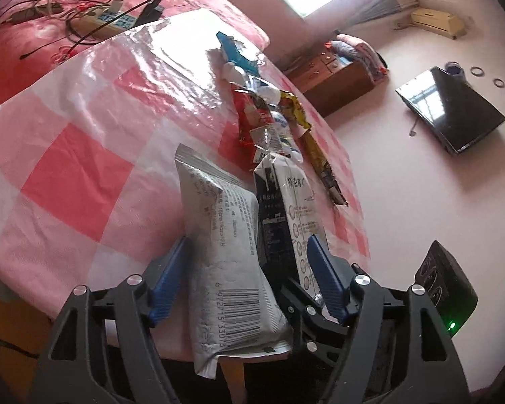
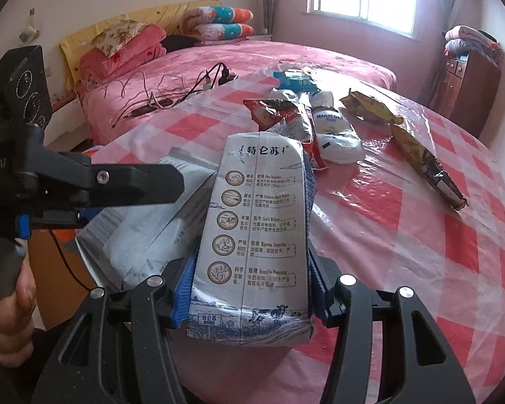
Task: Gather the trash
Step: 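Carry the white bag and milk carton over the orange bucket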
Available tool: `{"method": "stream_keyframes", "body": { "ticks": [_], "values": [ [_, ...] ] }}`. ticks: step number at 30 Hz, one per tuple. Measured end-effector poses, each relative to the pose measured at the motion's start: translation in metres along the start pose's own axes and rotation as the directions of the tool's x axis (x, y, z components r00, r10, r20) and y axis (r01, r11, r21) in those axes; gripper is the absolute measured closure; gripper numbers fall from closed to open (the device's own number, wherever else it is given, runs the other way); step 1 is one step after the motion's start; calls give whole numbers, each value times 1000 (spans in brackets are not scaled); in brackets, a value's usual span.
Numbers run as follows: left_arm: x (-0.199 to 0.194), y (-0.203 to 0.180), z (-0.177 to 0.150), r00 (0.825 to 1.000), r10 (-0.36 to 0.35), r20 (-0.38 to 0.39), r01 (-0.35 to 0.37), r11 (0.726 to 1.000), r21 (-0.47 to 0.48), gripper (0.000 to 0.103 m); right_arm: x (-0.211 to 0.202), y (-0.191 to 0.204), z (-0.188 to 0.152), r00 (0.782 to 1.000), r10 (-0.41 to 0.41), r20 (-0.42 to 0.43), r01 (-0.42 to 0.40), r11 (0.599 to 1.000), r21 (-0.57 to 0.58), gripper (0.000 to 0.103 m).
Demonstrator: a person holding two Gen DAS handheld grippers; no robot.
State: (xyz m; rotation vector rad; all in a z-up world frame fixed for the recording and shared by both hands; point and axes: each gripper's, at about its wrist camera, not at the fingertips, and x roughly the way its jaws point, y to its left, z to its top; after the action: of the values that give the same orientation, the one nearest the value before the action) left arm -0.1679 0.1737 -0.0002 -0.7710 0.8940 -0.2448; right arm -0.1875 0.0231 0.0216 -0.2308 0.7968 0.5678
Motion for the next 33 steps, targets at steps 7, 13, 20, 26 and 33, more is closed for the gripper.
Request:
{"method": "stream_keyframes", "body": {
  "ticks": [7, 13, 20, 26, 33],
  "values": [
    [-3, 4, -6, 999, 39, -13, -40, 998, -56, 56, -2, -8, -6, 999, -23, 42, 21, 999, 27, 46],
    [3, 1, -6, 997, 70, -19, -70, 997, -18, 71, -5, -13, -8, 998, -49, 47, 47, 998, 37, 47],
    [2, 0, -6, 999, 43, -26, -43, 999, 1, 78, -12, -17, -6, 998, -45, 51, 43, 998, 52, 47],
    [-16, 5, 3, 1000, 12, 24, -12, 1000, -5, 79, -22, -18, 4, 997, -44, 70, 40, 998, 51, 47],
    [-55, 14, 17, 992, -1, 125, 4, 1000, -23, 79, -28, -9, 25, 996, -5, 86, 3, 1000, 30, 47]
  ]
}}
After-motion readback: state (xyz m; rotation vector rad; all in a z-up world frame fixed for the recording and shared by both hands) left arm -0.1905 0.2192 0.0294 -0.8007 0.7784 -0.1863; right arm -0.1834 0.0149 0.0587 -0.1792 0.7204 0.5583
